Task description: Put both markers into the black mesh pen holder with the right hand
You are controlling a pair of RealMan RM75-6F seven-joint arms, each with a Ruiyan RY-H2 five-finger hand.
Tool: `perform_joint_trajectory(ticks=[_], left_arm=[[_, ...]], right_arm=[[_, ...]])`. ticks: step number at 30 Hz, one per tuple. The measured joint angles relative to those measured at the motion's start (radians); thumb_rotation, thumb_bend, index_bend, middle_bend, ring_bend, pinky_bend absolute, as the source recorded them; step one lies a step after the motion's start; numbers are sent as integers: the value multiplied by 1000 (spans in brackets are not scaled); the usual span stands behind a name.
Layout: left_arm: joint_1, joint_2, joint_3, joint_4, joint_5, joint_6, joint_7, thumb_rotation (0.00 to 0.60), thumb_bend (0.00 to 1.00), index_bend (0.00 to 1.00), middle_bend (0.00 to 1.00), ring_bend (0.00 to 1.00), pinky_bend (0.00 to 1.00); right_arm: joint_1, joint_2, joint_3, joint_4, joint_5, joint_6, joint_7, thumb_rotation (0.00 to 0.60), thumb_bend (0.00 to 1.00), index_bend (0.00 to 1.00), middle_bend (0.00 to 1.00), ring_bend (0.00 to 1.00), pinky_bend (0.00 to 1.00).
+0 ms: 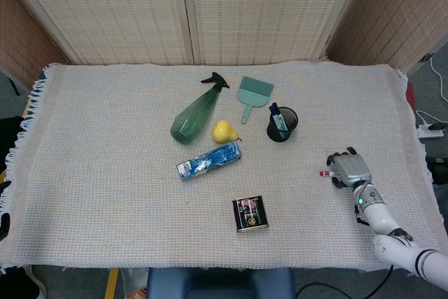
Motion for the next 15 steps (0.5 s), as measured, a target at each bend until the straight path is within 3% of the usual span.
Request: perform_joint_trajectory(ticks=[10,15], left_arm=[[1,0,-3,0,-6,1,2,600,512,151,16,0,269],[2,2,-3,0,-7,2,1,600,513,151,16,0,269]], right_arm=[[29,-14,-23,-2,43,-2,-36,600,332,356,246,227,79],[33,-17,-30,-8,50,10,-43,600,331,430,246,242,79]])
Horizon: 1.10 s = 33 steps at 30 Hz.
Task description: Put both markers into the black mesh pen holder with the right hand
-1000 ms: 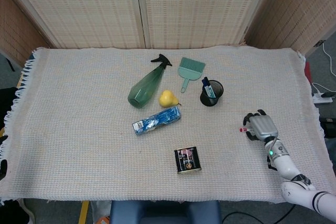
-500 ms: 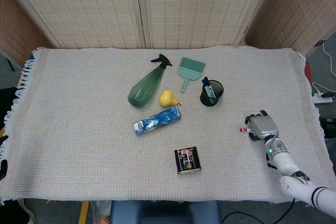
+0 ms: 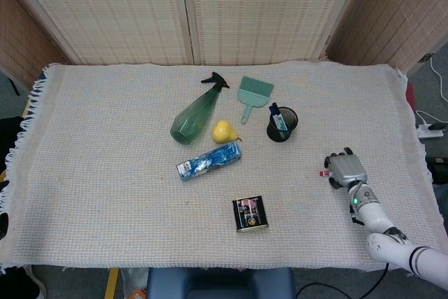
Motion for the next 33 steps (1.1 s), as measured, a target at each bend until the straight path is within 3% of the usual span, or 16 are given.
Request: perform_joint_trajectory(ticks=[3,23,33], left_arm=[[0,0,0,-1,0,-1,1,600,513,151,16,0,269],[0,0,2,-5,4,1,11,600,513,151,15,0,269],[0,1,1,-5,3,3,7,600,511,151,16,0,269]], right_arm=[[0,-1,-2,-2,0,5,-1,600,331,477,246,251,79],[38,-9,-27,0,67,5,-65,600,332,478,246,236,75],[47,-18,-29,-1,67,39,-67,600,402,594,246,302,108]])
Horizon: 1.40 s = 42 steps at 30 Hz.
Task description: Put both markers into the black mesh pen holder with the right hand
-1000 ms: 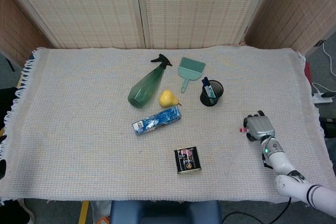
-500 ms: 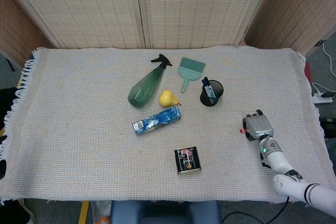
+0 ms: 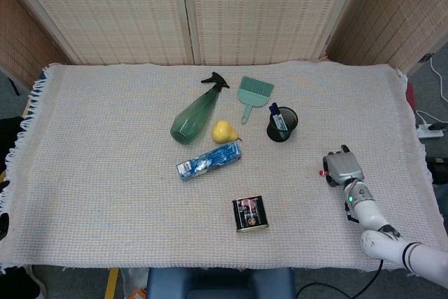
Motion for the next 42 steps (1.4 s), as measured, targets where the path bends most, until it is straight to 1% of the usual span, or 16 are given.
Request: perform_joint_trajectory(ticks=[6,11,17,21,24,26,29,35,42], left_arm=[[1,1,0,0,2,2,-4,600,512,151,16,0,269],[1,3,0,0,2,0,-10,600,513,151,16,0,270],[2,5,0,-3,7,5,-13,600,511,151,16,0,270],[3,6,1,-5,13,8,-14,600,512,151,16,0,270],[4,7,2,-7,17,11,-15,600,512,151,16,0,270],[4,8,2,-8,17,13,-16,600,512,151,16,0,270],[5,10,1,-10,16,13,-17,600,512,151,16,0,270],[6,12,-1,-8,9,13,-23,600,512,151,16,0,270],[6,14,-4,-6,1,8,-30,600,513,151,16,0,270]], right_arm=[[-7,0,11,-6,-24,32,23,600,406,623,246,325,134],[-15,29,48,-44,-61,69,86,600,406,623,246,326,135],[-27,76,131,-107,-149,147,235,600,409,634,253,346,157],[-28,103,207,-136,-231,206,378,600,415,641,261,355,171],[-15,112,267,-140,-284,233,460,600,417,642,264,358,178],[3,109,292,-131,-304,237,493,600,417,642,264,358,180],[28,82,314,-93,-326,242,541,600,417,642,267,363,189],[75,-20,340,40,-377,250,693,600,418,643,270,367,194],[127,-159,337,271,-460,259,937,600,425,642,270,368,194]])
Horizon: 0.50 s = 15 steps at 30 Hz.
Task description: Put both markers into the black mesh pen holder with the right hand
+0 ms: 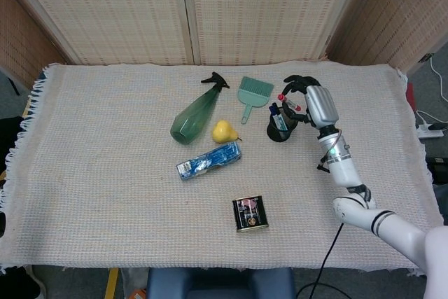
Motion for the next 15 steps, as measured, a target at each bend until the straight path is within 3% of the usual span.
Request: perform_joint_trajectory(ticks=[6,15], left_arm=[[-1,-1,-1,5,-5,-4,-1,600,512,151,15,0,270],[-3,-4,-3,8,-13,-9,7,600,512,151,16,0,270]], right_arm=[[23,-97,-21,164,-44,-7,189,600,428,642,271,369,195],[25,-197,-74,373,-76,-49,350,600,429,610,273,357,188]])
